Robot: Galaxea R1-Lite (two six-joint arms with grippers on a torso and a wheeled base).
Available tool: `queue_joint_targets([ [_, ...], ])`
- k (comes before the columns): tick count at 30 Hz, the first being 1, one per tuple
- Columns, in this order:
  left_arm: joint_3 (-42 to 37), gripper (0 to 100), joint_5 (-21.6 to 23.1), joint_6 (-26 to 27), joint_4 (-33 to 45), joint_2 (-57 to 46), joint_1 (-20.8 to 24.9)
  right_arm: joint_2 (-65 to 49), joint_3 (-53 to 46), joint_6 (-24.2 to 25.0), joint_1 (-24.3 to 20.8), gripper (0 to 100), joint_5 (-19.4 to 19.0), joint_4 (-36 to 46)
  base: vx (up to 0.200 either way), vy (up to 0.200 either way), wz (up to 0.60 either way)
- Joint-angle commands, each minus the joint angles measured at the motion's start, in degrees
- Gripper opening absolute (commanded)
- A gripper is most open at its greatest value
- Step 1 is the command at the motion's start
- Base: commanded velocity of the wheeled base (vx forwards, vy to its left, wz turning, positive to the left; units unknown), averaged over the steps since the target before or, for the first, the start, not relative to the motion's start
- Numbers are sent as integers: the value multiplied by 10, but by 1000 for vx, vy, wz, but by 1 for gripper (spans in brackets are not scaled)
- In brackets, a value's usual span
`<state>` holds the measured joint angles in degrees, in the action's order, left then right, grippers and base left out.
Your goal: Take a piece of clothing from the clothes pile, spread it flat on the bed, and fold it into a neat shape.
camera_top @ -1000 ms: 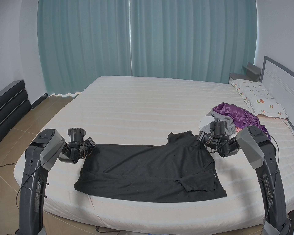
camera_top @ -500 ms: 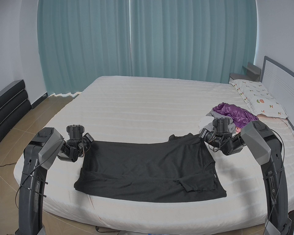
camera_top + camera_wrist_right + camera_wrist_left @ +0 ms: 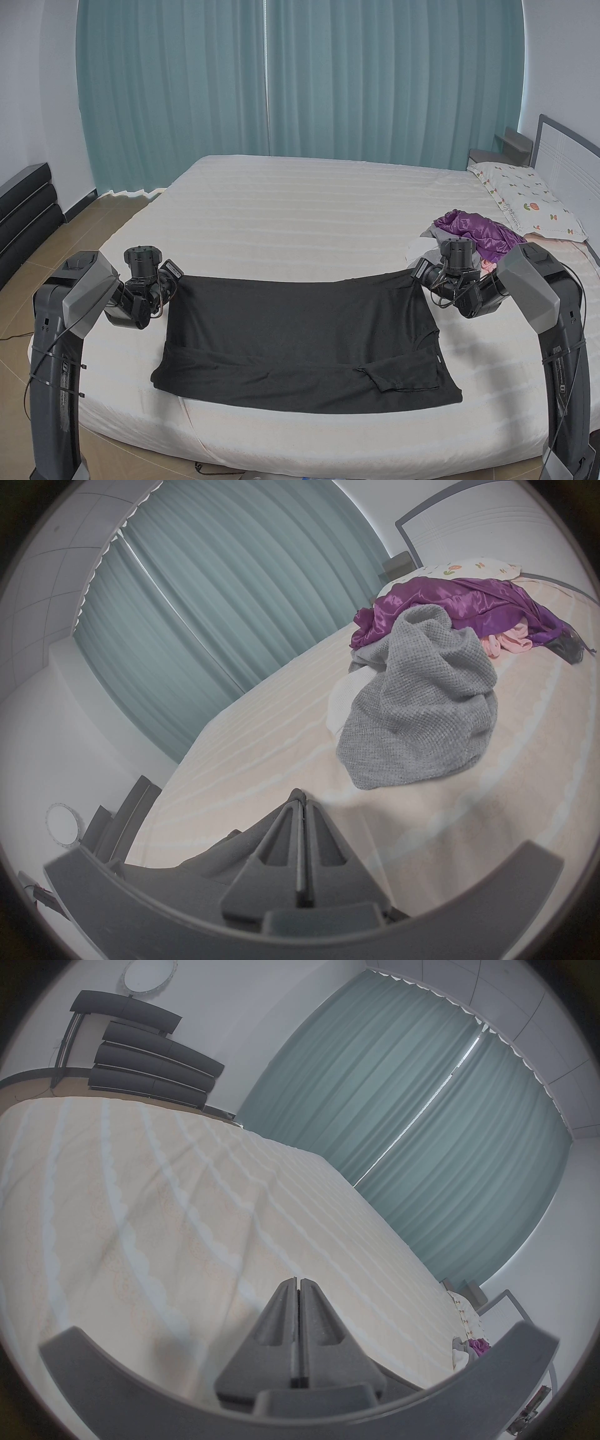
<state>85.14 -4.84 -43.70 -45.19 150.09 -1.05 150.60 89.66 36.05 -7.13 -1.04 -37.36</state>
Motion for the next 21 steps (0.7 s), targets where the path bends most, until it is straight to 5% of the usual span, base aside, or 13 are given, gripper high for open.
queue_joint_targets([
  [1, -8, 0, 0, 0, -2, -9, -1, -4, -9, 1, 3, 0, -1, -5, 0, 0, 0],
  [21, -120, 0, 9, 5, -2, -75, -1, -97, -165, -1, 11, 0, -70, -5, 0, 0, 0],
])
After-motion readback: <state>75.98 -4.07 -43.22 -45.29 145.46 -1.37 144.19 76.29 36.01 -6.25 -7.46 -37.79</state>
